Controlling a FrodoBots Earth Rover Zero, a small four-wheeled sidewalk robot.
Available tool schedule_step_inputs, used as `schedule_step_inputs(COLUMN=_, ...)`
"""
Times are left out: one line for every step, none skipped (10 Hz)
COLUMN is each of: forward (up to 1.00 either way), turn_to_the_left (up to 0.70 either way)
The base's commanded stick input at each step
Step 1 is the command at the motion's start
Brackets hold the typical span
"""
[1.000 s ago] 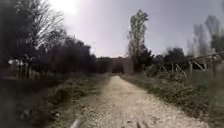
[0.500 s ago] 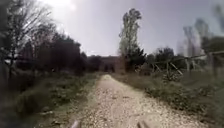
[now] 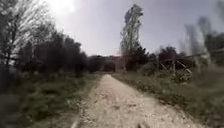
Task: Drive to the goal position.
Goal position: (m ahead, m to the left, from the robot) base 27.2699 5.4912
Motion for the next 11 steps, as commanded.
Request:
schedule_step_inputs(forward=1.00, turn_to_the_left=0.00)
schedule_step_inputs(forward=1.00, turn_to_the_left=0.00)
schedule_step_inputs(forward=1.00, turn_to_the_left=0.00)
schedule_step_inputs(forward=1.00, turn_to_the_left=0.00)
schedule_step_inputs(forward=1.00, turn_to_the_left=0.00)
schedule_step_inputs(forward=1.00, turn_to_the_left=0.00)
schedule_step_inputs(forward=1.00, turn_to_the_left=0.00)
schedule_step_inputs(forward=1.00, turn_to_the_left=0.00)
schedule_step_inputs(forward=1.00, turn_to_the_left=0.00)
schedule_step_inputs(forward=1.00, turn_to_the_left=0.00)
schedule_step_inputs(forward=1.00, turn_to_the_left=0.00)
